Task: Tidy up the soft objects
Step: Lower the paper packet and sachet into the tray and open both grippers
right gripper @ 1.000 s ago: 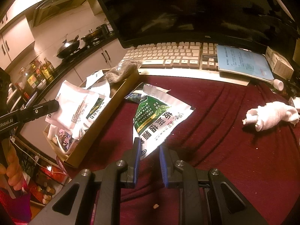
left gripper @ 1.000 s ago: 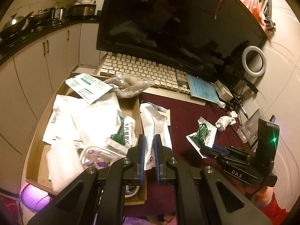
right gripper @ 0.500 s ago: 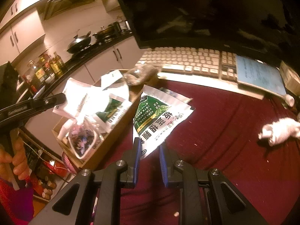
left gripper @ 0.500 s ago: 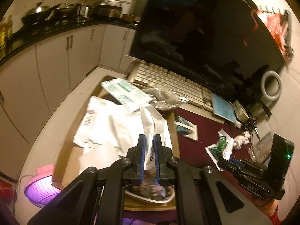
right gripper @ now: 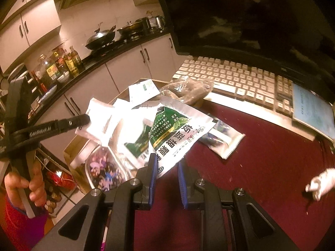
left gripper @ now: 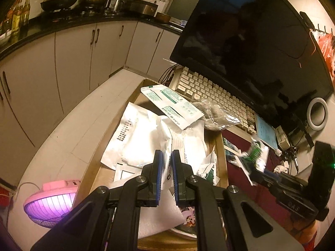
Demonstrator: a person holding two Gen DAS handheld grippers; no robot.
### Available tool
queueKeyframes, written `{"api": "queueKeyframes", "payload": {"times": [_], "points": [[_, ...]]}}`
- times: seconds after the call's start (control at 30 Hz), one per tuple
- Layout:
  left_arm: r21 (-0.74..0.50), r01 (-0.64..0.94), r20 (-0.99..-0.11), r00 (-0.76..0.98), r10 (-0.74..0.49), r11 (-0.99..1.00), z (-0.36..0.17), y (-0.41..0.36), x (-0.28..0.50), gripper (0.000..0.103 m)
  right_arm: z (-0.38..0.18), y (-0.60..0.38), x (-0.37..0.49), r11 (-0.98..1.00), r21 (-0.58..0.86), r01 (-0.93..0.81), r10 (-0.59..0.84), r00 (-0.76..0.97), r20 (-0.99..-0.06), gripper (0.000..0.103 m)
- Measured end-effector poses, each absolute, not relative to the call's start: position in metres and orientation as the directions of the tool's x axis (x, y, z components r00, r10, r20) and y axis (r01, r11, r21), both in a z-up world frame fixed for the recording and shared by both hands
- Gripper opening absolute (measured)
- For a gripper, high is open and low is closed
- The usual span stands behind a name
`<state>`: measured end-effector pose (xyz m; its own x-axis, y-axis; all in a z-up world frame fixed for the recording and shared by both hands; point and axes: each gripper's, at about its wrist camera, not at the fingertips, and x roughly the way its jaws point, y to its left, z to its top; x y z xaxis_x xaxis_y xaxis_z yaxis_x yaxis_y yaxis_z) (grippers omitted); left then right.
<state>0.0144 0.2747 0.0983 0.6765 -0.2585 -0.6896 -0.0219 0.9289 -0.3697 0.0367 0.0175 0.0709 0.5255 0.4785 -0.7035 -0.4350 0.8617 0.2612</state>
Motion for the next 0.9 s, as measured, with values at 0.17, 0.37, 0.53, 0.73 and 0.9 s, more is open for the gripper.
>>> {"api": "queueKeyframes", "payload": {"times": [0.17,0.37,0.53,0.73,0.9], "points": [[-0.362,-0.010,-0.689,0.677,-0.260,0.932,0.098,0.272,0.019,0.009,0.063,0.038,0.069,0.859,0.269,-0.435,0.477,0.490,-0.730,0.020],[-0.357,-0.010,-0.693,0.673,-0.258,0.934,0.098,0.274,0.020,0.011,0.050,0.056,0.096,0.838,0.332,-0.433,0.517,0.436,-0.737,0.020],[-0.359,-0.023,-0.699,0.669,-0.253,0.933,0.095,0.279,0.018,0.011,0.038,0.071,0.109,0.791,0.424,-0.441,0.591,0.367,-0.718,0.020],[-0.352,-0.033,-0.702,0.670,-0.241,0.935,0.093,0.282,0.016,0.015,0.031,0.077,0.117,0.791,0.442,-0.423,0.594,0.361,-0.719,0.022],[-0.346,-0.046,-0.696,0.683,-0.224,0.937,0.095,0.283,0.013,0.049,0.033,0.076,0.115,0.795,0.435,-0.422,0.589,0.370,-0.718,0.027]]}}
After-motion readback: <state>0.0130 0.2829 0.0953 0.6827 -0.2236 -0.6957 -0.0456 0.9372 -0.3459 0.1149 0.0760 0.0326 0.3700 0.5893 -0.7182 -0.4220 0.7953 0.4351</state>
